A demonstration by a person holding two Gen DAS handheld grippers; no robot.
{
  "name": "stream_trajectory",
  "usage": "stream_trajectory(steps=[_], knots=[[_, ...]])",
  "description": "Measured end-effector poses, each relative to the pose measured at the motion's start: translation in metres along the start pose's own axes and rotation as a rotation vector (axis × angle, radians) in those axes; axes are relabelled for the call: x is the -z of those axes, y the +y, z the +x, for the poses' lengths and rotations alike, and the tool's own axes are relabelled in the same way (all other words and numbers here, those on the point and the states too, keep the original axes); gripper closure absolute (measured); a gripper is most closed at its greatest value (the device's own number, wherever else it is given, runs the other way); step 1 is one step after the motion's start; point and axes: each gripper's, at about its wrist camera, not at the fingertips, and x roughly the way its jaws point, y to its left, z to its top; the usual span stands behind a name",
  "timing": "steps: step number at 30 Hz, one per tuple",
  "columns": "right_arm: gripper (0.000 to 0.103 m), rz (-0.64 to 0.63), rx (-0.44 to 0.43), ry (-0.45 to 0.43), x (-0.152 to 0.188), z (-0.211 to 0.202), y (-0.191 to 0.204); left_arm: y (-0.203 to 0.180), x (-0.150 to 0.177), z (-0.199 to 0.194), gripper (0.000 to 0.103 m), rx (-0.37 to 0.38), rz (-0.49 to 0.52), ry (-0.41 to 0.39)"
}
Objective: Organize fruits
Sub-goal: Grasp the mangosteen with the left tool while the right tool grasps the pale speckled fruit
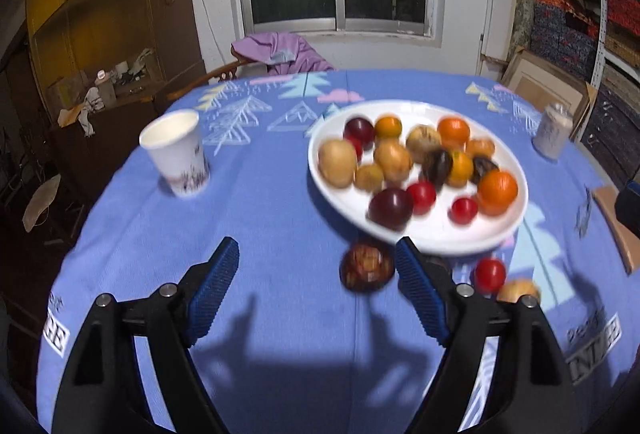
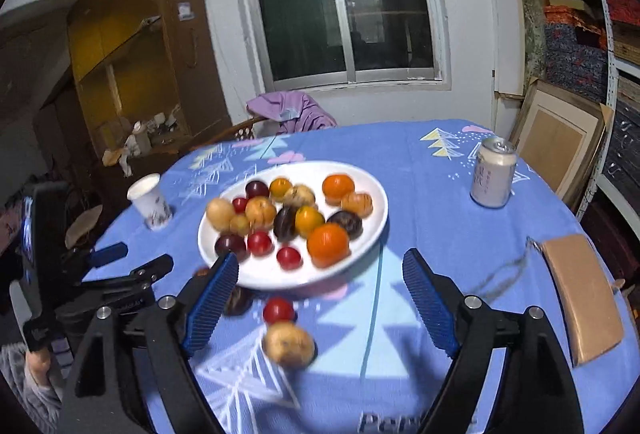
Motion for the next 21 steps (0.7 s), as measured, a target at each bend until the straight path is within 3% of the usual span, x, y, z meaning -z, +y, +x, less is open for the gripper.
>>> stream_trajectory(steps=[3, 9, 21], knots=[[0.018, -0.052, 0.002, 0.046, 0.023, 0.002, 0.008, -0.004, 0.016, 0.004, 0.025, -0.025, 0.031, 0.011], [0.018, -0.120, -0.005, 0.127, 0.037, 0.017, 0.025, -0.001, 0.021, 0.017, 0.024, -0.009, 0.038, 0.019], [0.018, -0.131, 0.007, 0.156, 0.043, 0.022, 0.027, -0.010, 0.016, 0.039, 0.024, -0.002, 0.083, 0.052]])
